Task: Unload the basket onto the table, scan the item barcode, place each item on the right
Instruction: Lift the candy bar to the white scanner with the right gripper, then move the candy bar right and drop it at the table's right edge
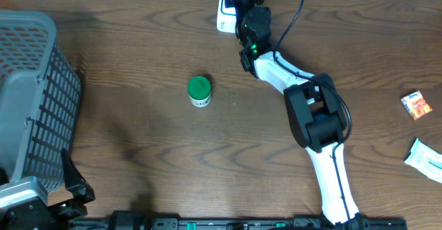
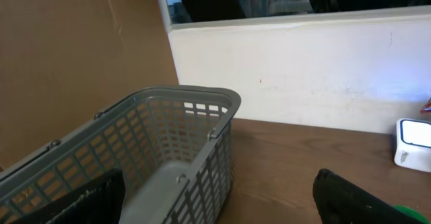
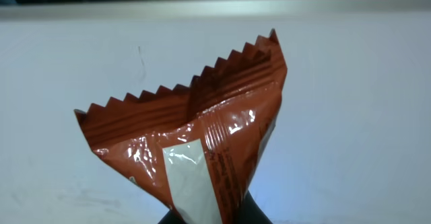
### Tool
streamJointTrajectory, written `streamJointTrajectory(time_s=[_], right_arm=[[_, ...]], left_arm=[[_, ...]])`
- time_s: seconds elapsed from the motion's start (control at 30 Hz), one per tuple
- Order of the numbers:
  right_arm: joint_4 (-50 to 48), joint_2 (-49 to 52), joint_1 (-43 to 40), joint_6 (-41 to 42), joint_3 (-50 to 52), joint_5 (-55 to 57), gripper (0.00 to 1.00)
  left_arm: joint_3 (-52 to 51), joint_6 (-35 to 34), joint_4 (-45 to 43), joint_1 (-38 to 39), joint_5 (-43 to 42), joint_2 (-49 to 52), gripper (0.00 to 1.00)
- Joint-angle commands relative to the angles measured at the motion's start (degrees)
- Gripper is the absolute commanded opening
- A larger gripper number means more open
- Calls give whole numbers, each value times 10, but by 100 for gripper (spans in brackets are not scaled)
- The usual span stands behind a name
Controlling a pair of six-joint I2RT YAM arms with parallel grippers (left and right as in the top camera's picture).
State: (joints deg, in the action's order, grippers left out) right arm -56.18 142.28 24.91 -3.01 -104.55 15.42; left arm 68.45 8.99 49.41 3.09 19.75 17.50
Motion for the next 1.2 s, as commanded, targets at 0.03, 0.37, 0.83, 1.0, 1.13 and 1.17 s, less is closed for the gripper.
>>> streamJointTrajectory(time_s=[0.03, 0.37, 0.83, 1.0, 1.13, 1.17], right_arm=[[28, 47, -3, 21, -52, -12, 2], [156, 65, 11, 77, -55, -32, 2], [232, 20, 31, 64, -55, -56, 2], [233, -46, 12, 1, -55, -56, 1], [275, -112, -6, -10, -55, -54, 1], [301, -134, -12, -10, -55, -53, 1]], left_arm=[[0, -1, 1, -3, -2, -3, 89], [0, -1, 1, -3, -2, -3, 89], [0, -1, 16, -3, -2, -3, 89], [0, -1, 16, -3, -2, -3, 89], [0, -1, 16, -3, -2, -3, 89], [0, -1, 16, -3, -2, -3, 89]])
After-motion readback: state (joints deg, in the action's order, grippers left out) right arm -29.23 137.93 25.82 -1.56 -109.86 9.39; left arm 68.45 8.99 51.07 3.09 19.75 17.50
